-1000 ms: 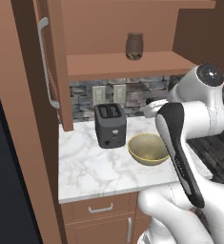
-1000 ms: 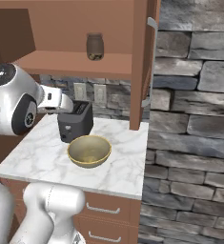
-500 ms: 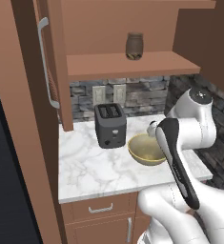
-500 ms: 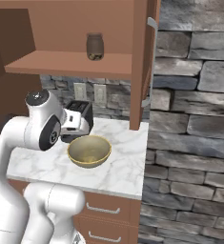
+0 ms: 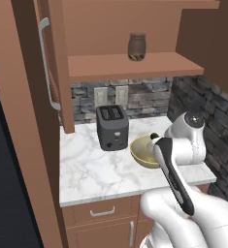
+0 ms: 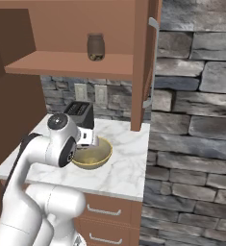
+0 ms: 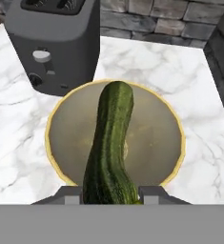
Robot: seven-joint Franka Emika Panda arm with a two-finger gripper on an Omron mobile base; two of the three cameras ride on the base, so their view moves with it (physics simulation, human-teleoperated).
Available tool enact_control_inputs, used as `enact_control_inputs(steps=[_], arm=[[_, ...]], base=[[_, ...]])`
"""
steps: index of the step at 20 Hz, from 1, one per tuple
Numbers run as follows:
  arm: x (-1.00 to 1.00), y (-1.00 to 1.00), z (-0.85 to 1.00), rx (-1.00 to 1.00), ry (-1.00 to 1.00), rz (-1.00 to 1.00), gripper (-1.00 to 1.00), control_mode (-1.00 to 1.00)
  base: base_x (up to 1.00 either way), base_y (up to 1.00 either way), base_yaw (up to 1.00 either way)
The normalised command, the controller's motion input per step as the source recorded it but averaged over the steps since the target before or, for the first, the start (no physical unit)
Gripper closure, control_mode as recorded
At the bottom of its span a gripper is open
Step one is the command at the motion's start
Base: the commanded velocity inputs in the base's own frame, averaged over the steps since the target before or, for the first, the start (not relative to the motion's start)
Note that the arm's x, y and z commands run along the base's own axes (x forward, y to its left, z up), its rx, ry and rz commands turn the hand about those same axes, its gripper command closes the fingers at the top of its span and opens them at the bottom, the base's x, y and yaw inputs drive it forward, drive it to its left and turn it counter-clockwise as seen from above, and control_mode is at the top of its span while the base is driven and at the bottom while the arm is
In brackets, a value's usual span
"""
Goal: Pick the squash from the cabinet and place it in the bowl. Then pick the bowl and place it in the sink. Then turn on the sink facuet.
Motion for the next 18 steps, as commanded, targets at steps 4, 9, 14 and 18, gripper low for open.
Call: enact_control_inputs(steps=[4,9,14,18], arm=[[0.51,-0.01,-0.60,0.00,0.00,0.09,1.00,-1.00],[0.32,-0.03,-0.51,0.00,0.00,0.09,1.00,-1.00],[0.03,-0.13,-0.32,0.00,0.00,0.05,1.00,-1.00],[0.05,0.00,-0.43,0.00,0.00,0.02,1.00,-1.00]], base=[[0.00,0.00,0.00],[0.00,0.00,0.00],[0.00,0.00,0.00],[0.00,0.00,0.00]])
